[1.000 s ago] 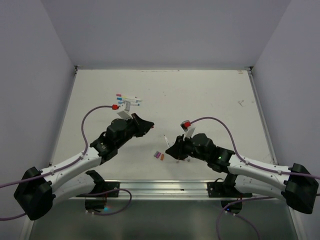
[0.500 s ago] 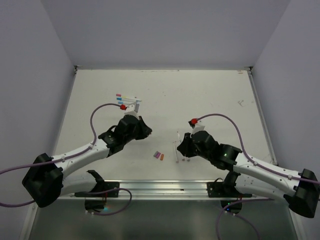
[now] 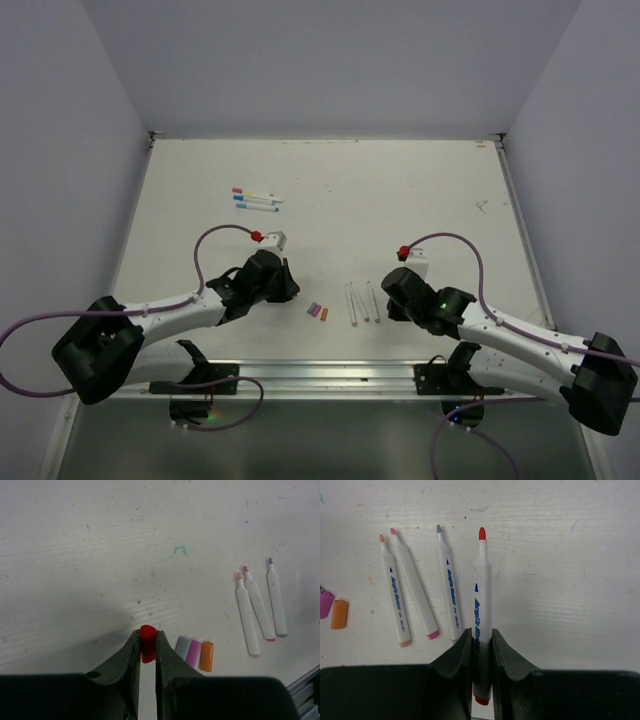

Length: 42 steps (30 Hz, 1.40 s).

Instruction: Open the pen caps

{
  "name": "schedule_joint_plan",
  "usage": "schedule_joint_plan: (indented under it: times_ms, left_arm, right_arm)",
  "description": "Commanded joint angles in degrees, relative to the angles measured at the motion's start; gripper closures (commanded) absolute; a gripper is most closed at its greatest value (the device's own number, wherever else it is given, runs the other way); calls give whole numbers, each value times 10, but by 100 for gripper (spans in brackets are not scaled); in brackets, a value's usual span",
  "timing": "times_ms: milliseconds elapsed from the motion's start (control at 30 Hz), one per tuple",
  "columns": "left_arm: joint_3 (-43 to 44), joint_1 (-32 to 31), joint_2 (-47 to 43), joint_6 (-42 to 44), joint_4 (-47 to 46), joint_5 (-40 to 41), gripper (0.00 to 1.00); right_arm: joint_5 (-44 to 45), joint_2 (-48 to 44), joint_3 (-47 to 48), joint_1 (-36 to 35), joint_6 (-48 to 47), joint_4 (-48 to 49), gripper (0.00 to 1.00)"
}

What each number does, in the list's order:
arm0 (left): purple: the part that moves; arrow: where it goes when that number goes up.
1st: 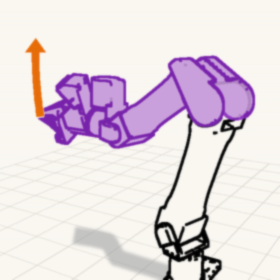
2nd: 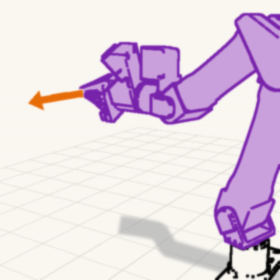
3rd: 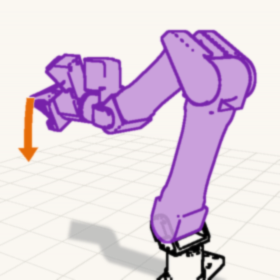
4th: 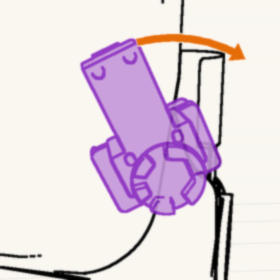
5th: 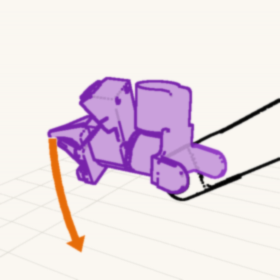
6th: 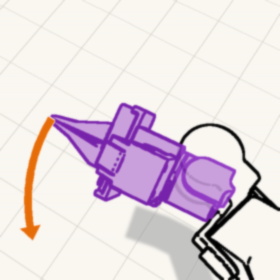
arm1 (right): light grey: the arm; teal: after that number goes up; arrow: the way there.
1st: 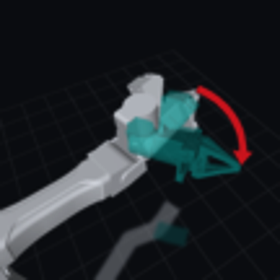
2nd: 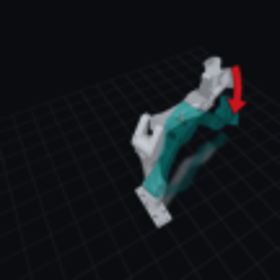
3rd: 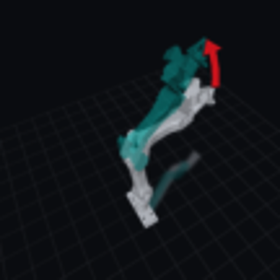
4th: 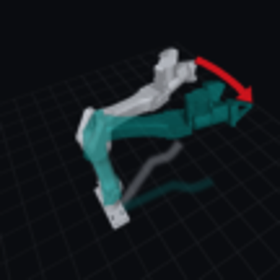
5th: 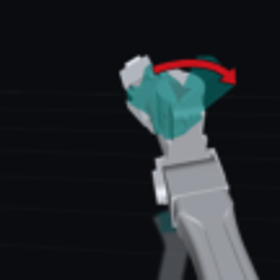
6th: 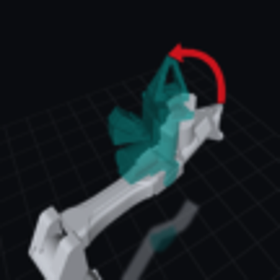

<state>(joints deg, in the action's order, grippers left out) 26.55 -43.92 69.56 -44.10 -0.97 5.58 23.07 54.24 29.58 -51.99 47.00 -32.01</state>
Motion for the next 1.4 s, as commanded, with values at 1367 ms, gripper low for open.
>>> schedule_joint_plan:
  times_ms: [1367]
  left_arm:
    - [-24, -77, 54, -24, -52, 25, 67]
  right_arm:
    - [-24, 141, -31, 22, 3, 148, 67]
